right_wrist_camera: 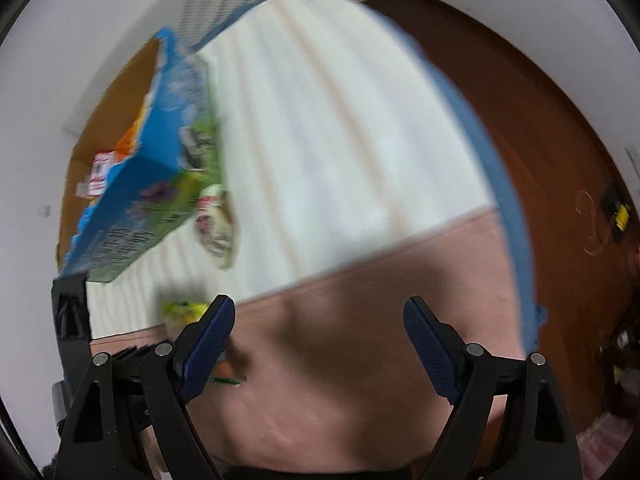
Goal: Organize snacks
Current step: 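Grasp the clear candy-ball bag with the left gripper while the right grasps the white bread packet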
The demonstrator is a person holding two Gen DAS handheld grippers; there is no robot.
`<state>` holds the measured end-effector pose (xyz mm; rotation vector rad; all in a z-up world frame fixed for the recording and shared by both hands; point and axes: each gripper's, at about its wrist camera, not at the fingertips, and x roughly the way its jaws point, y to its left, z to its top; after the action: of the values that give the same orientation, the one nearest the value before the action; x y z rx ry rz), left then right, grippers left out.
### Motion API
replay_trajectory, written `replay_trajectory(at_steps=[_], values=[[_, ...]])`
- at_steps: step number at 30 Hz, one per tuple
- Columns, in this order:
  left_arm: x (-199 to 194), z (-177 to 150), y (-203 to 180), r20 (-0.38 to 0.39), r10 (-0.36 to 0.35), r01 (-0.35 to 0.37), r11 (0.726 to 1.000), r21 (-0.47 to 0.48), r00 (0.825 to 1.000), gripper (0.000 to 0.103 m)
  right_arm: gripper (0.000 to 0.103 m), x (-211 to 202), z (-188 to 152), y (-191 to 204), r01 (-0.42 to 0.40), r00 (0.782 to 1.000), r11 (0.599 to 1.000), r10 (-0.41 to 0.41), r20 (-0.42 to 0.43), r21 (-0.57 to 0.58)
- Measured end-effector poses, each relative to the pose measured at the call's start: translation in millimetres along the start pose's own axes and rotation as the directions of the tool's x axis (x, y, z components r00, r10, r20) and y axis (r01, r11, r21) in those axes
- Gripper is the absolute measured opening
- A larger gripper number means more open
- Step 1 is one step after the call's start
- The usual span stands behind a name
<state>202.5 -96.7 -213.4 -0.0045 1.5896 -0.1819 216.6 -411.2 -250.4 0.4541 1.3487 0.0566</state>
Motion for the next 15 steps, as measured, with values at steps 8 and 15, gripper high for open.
replay_trajectory(at_steps=[8,15], values=[[-11,3,97,0.019,0.040,-0.034,0.968,-0.248,0.999,0.047,0.088,74,37,85,-0.060,0.998,0.993,0.056,-0.036,-0.105],[-5,0,103,0.017,0.036,-0.031,0.968,-0.249,0.999,0.048,0.054,114,43,109,-0.006,0.998,0.986,-0.005,-0.067,-0.164]])
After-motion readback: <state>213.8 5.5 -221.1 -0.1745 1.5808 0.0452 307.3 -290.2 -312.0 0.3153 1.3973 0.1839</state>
